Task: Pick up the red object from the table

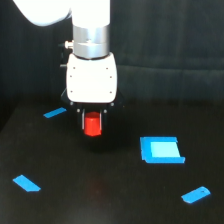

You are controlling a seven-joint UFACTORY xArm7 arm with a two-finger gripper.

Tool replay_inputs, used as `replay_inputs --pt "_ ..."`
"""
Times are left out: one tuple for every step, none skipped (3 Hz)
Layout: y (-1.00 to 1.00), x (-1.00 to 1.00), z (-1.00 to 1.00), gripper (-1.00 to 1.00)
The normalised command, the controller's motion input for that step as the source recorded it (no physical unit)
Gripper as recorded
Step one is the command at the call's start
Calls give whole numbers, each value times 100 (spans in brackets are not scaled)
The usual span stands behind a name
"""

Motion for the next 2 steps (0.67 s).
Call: replay_inputs --pt "1 12 99 -100" --pt "-1 15 84 -100"
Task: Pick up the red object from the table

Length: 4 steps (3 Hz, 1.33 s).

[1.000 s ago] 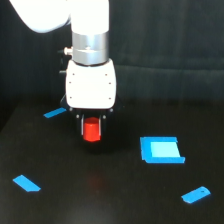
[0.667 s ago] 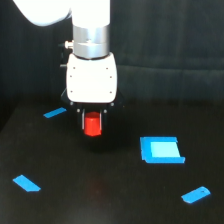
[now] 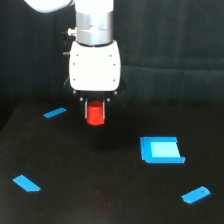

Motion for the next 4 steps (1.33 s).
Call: replay_inputs --pt "5 8 56 -99" --pt "3 0 44 -96" --pt "-2 12 24 -97" --pt "7 11 23 -98"
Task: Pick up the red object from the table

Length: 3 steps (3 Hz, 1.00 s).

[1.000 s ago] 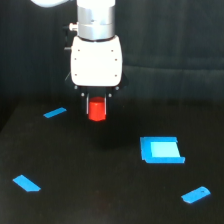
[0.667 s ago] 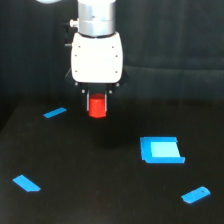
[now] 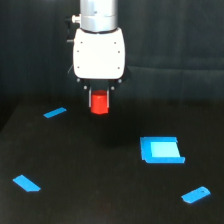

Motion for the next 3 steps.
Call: replay_inputs --pt "2 12 10 -100" --pt "-12 4 9 -100" --pt "-14 -4 13 -100"
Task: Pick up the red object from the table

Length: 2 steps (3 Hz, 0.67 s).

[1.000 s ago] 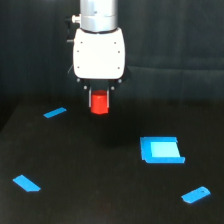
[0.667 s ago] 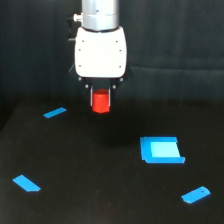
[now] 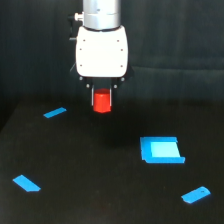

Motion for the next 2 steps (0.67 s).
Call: replay_inputs --pt "6 3 11 -100" --pt "-8 -4 15 -98"
